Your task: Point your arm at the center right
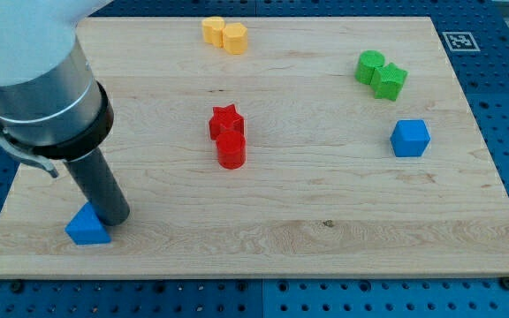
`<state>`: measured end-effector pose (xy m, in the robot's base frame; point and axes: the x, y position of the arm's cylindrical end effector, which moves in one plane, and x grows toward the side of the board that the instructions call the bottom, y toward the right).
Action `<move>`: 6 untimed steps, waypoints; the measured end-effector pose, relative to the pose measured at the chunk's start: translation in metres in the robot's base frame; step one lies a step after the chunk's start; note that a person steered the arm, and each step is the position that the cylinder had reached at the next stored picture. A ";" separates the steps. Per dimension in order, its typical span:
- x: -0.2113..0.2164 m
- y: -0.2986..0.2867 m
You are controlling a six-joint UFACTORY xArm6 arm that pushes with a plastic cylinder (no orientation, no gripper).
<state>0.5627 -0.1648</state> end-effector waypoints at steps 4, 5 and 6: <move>-0.012 0.313; -0.035 0.419; -0.087 0.479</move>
